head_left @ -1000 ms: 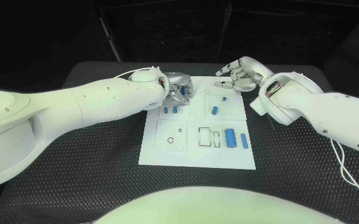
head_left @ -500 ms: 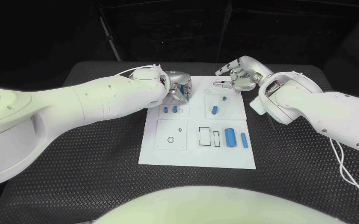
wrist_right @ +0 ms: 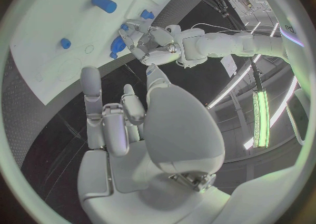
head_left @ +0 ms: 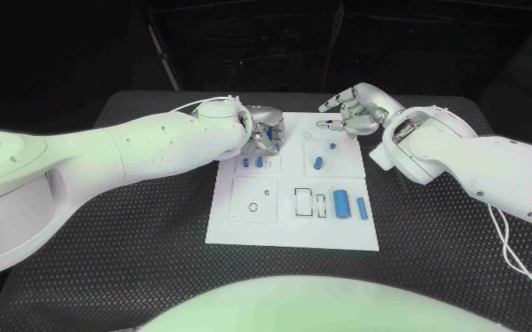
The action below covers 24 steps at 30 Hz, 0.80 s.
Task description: Assemble the parts on the task board
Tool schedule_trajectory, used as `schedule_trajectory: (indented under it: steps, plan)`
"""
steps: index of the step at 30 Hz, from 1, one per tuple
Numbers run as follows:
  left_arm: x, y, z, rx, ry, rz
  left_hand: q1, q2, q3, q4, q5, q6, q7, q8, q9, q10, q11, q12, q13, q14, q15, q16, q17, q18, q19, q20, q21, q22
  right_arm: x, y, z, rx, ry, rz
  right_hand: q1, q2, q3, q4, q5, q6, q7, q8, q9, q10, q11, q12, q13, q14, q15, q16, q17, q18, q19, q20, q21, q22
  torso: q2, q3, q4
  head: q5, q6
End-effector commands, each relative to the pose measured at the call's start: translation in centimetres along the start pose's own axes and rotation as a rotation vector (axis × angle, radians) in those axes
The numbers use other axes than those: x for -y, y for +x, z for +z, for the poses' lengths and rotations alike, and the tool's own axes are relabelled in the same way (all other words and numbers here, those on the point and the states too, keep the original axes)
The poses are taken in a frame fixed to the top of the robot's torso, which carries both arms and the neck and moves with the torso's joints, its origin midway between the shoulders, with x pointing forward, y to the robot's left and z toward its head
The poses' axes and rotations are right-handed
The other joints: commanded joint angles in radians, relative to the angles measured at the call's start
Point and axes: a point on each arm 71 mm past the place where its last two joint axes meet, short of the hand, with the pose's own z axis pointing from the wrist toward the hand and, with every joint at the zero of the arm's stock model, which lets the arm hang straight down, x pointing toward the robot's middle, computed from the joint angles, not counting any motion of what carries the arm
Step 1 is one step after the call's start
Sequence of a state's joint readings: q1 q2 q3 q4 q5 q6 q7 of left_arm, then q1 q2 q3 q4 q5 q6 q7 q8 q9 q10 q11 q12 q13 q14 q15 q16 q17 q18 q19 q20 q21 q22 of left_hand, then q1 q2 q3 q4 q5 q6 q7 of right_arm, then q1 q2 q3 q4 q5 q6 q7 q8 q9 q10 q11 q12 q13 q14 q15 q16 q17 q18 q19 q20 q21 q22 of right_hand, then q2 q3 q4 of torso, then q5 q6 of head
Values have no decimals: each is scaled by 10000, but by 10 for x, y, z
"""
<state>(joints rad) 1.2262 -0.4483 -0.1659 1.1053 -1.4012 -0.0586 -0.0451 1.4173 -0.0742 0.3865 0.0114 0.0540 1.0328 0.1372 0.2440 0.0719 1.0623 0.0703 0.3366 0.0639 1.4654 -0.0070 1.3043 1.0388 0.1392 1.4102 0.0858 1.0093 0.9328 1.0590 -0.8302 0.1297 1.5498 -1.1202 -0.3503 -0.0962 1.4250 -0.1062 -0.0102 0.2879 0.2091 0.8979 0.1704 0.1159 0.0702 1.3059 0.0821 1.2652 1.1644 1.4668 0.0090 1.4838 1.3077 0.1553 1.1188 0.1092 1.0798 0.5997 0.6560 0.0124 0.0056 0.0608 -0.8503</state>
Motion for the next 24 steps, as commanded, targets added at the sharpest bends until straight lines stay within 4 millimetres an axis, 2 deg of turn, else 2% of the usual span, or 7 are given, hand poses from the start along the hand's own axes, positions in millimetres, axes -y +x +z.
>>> schedule_trajectory:
  steps: [1, 6, 12, 17, 24]
  plan:
    - [0, 3, -2, 150, 112, 73, 2, 49, 77, -14, 42, 84, -14, -46, 5, 115, 4, -61, 11, 175, -89, 57, -13, -138, 54, -20, 97, 61, -2, 0, 0, -33, -123, 12, -74, 52, -41, -10, 34, -61, -30, 58, -9, -73, -23, -43, 10, 551, -62, -53, 511, 122, -48, -3, -54, -5, -6, -10, 15, -3, 16]
    - [-1, -1, -8, 692, 311, 0, -25, 8, 220, -88, 42, 196, 25, -107, 5, 268, 15, -201, 14, 173, -83, 77, -56, -179, 106, -21, 301, 291, -1, 0, 0, -23, -125, 9, -74, 52, -41, -10, 34, -61, -30, 58, -9, -73, -23, -43, 10, 551, -62, -53, 511, 122, -48, -3, -54, -5, -16, 0, 14, 16, 35]
    - [-1, -7, -16, 1098, 444, -125, -66, -31, 341, -143, 40, 283, 35, -171, 3, 393, 18, -341, 18, 170, -80, 93, -100, -205, 137, -19, 443, 452, -1, -1, 1, 4, -128, 6, -69, 66, -43, -13, 39, -41, -36, 74, -4, -64, -27, -30, 23, 551, -64, -58, 504, 123, -49, -4, -62, -15, -9, -11, 25, 29, 58]
    - [-2, -14, -23, 1437, 503, -276, -93, -51, 395, -168, 39, 321, 39, -207, 1, 446, 18, -414, 19, 170, -81, 110, -103, -215, 148, -20, 503, 522, 0, -1, 1, 18, -133, 4, -69, 66, -43, -13, 39, -41, -36, 74, -4, -64, -27, -30, 23, 551, -64, -58, 504, 123, -49, -4, -62, -15, -4, -3, 16, 60, 80]
    - [-11, -19, -37, 1525, 296, -583, -116, -73, 430, -184, 37, 341, 46, -237, -2, 477, 22, -471, 18, 166, -79, 109, -133, -223, 155, -20, 547, 572, 1, -1, 1, 30, -111, -5, -64, 73, -44, -17, 43, -34, -38, 80, -2, -69, -29, -33, 16, 552, -65, -57, 508, 125, -51, -4, -70, -26, -5, 1, 15, 77, 83]
